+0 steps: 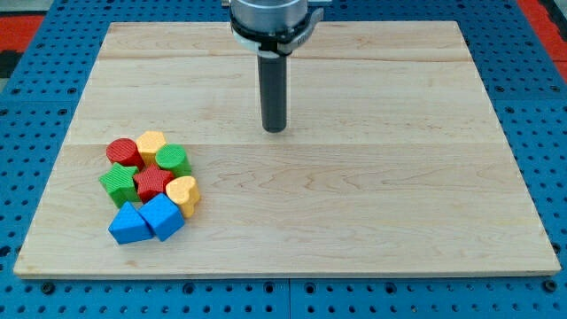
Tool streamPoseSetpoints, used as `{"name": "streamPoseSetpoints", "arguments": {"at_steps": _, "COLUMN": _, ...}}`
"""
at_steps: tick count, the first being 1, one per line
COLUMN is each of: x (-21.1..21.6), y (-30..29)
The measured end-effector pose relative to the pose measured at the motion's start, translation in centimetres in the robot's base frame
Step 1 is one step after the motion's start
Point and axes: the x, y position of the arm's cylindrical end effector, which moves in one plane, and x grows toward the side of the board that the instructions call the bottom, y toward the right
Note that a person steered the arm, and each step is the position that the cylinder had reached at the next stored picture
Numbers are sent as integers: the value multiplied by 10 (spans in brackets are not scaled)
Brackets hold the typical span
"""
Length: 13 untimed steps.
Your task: Push the group of blocks right a bit
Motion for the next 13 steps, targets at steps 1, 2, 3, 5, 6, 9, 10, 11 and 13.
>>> {"name": "streamPoseSetpoints", "arguments": {"at_steps": 1, "x": -19, "y": -22}}
{"name": "streamPoseSetpoints", "arguments": {"at_steps": 2, "x": -19, "y": -67}}
{"name": "streamPoseSetpoints", "arguments": {"at_steps": 3, "x": -19, "y": -129}}
{"name": "streamPoseSetpoints", "arguments": {"at_steps": 5, "x": -10, "y": -185}}
{"name": "streamPoseSetpoints", "arguments": {"at_steps": 6, "x": -8, "y": -186}}
{"name": "streamPoseSetpoints", "arguments": {"at_steps": 9, "x": 40, "y": -264}}
{"name": "streamPoseSetpoints", "arguments": {"at_steps": 10, "x": 60, "y": -252}}
{"name": "streamPoseSetpoints", "arguments": {"at_steps": 11, "x": 60, "y": -217}}
{"name": "streamPoseSetpoints", "arguments": {"at_steps": 13, "x": 64, "y": -136}}
